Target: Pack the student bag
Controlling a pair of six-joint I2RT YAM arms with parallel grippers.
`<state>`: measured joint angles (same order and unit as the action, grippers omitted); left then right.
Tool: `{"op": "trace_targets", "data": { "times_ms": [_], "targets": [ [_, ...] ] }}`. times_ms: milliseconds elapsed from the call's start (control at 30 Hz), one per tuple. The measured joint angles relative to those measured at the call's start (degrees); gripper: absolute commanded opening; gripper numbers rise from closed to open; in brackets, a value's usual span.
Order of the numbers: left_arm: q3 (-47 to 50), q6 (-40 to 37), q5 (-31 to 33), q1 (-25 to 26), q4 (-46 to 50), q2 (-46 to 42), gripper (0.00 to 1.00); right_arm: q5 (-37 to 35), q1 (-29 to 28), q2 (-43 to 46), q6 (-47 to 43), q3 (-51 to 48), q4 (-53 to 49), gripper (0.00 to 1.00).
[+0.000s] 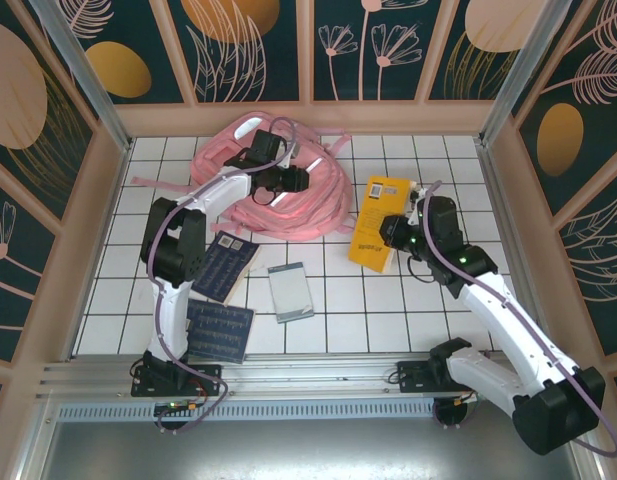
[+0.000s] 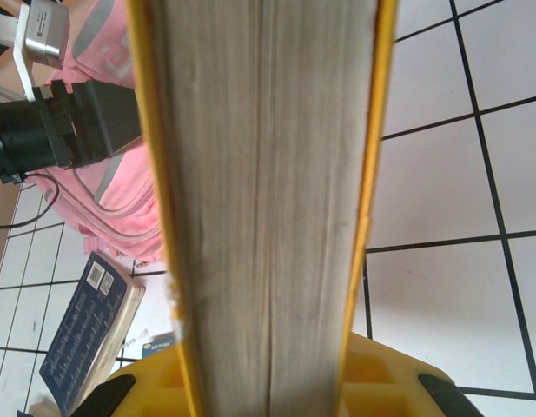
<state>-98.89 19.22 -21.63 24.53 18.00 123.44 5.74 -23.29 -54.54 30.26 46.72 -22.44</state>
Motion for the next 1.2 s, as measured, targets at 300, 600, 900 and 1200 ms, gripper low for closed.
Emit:
{"op": "trace_targets", "data": {
  "times_ms": [300,600,900,1200],
  "targets": [
    [-0.68,-0.22,-3.08,-0.31,-0.31,1.05,0.0,0.35,0.07,-0.37,0.0,-0.02,0.37,0.0],
    [-0.68,1.31,-2.64,-0.74,-0.39,-3.06,0.0,1.66,0.5,-3.61,1.16,0.0,3.23,0.0],
    [-0.68,2.93,-1.92,-1.86,-0.42,-9.64,0.0,7.89,3.56,-13.03,9.25,1.18,10.69,0.0],
    [-0.66,4.66,-5.55,-3.72,-1.03,-11.04,0.13,17.38,5.2,-25.16,22.64,2.99,26.99,0.0]
  ]
}}
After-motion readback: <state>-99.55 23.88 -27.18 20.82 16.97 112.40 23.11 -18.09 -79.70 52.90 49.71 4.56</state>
